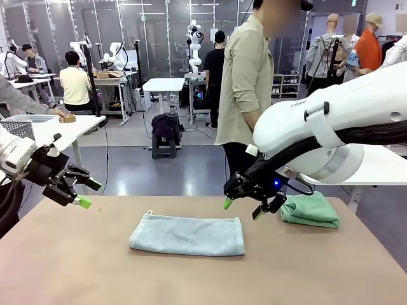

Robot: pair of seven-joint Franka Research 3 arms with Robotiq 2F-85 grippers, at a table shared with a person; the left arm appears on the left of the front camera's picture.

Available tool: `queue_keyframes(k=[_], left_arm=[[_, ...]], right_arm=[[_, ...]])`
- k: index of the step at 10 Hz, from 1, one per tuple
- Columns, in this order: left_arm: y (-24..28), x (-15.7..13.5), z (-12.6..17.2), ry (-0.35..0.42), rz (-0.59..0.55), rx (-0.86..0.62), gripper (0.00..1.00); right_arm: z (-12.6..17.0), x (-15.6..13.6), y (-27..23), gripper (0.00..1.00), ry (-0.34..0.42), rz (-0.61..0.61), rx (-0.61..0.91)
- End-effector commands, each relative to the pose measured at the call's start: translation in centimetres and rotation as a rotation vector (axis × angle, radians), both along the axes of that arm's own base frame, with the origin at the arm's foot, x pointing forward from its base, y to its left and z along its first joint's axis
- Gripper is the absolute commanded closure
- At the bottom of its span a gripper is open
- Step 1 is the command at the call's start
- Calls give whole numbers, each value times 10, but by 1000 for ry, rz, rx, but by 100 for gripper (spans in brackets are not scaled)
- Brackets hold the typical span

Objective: Fold the towels and place them in the basket.
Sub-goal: When a person lays out a Towel with hook on the table, fold it in half twice.

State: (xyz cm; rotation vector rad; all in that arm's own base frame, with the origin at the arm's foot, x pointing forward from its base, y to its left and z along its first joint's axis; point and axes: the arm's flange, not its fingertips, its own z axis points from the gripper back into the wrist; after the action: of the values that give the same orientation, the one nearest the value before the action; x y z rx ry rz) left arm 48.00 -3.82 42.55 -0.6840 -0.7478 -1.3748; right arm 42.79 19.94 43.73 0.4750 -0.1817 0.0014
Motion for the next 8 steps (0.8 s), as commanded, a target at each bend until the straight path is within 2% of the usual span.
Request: queue_keyframes(k=[1,4,8], left_arm=[[1,0,2,-3,-3,5,0],[1,0,2,-3,-3,5,0],[1,0,2,-3,-3,5,0]], right_arm=[[1,-1,-2,7,-3,14,0],[1,0,0,7,-1,1,0],[-45,20,33,7,64,-47,-121]])
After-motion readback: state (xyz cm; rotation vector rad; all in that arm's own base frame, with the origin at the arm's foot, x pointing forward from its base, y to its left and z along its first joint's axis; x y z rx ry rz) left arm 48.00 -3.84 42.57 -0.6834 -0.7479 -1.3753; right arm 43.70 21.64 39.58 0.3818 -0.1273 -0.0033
